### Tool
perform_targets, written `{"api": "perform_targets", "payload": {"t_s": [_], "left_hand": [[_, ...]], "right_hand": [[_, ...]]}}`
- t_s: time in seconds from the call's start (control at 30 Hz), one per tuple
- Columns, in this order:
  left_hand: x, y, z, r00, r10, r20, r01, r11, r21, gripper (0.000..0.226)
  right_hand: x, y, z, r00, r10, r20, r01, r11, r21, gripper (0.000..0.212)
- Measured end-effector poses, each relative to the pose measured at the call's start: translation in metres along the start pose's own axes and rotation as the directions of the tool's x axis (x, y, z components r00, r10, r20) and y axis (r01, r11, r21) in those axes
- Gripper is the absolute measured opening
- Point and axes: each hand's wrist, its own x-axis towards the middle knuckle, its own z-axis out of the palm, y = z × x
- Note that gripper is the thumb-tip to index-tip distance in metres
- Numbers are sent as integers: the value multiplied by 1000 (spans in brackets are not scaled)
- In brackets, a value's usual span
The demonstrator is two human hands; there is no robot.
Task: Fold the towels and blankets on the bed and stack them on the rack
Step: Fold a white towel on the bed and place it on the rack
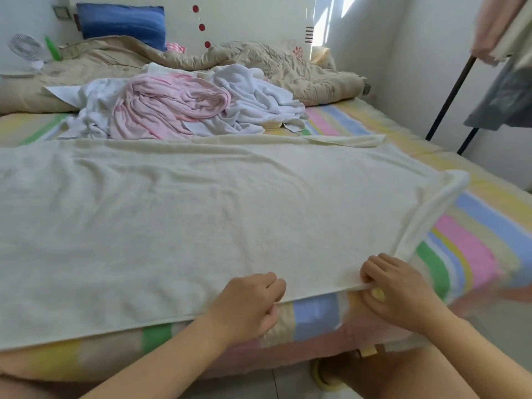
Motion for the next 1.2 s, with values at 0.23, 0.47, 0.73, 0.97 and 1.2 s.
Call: {"api": "perform_targets", "payload": {"t_s": [0.23,0.47,0.73,0.97,1.2], "left_hand": [[37,-3,-14,956,-200,214,252,934,-252,25],[142,34,12,947,-286,143,313,920,-234,15],[253,97,64,927,-223,303,348,814,-465,18],[285,118,82,877,-175,447,443,653,-615,15],[304,134,94,911,-190,367,359,803,-475,33]], "right_hand": [[3,5,-2,970,242,36,-243,937,250,10],[60,84,14,898,433,79,-409,888,-212,20],[43,153,-17,599,723,344,-439,657,-613,26],[22,216,-49,506,827,247,-719,562,-410,22],[41,267,-8,655,724,216,-638,683,-354,55]]}}
